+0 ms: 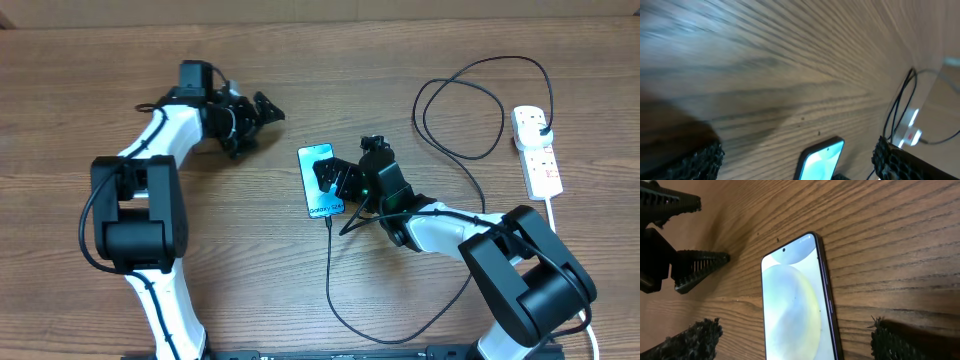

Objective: Plug charger to phone and switch on socket
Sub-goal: 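Retract the open left gripper away from the phone toward the left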

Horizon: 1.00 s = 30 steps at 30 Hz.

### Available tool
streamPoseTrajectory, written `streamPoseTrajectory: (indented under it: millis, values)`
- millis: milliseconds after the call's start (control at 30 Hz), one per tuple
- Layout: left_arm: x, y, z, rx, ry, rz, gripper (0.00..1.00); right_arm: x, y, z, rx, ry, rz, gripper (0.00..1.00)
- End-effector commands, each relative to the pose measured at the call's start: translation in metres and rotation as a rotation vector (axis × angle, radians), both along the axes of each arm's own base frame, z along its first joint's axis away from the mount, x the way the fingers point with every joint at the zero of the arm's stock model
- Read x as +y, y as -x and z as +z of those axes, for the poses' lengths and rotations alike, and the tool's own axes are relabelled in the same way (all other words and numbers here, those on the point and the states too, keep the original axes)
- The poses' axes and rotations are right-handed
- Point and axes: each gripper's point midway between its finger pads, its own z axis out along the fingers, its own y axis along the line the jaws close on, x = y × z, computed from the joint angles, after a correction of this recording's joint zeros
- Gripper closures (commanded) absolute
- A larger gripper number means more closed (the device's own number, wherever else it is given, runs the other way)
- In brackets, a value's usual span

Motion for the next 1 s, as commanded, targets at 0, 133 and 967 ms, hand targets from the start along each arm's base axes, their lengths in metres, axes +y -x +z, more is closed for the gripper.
streamPoseTrajectory:
  millis: [0, 133, 967]
  values:
    - [0.01, 0.001, -0.016, 0.051, -0.052, 0.058, 0.0, -0.005, 0.008, -0.017, 0.048, 0.003, 0.004, 0.0]
    - [0.014, 0.0, -0.019, 0.05, -0.084, 0.068, 0.0, -0.013, 0.007, -0.012, 0.059, 0.007, -0.015, 0.0]
    - [0.058, -0.007, -0.038, 0.045, -0.346, 0.174, 0.0, 0.008, 0.034, 0.019, 0.113, -0.114, 0.158, 0.0]
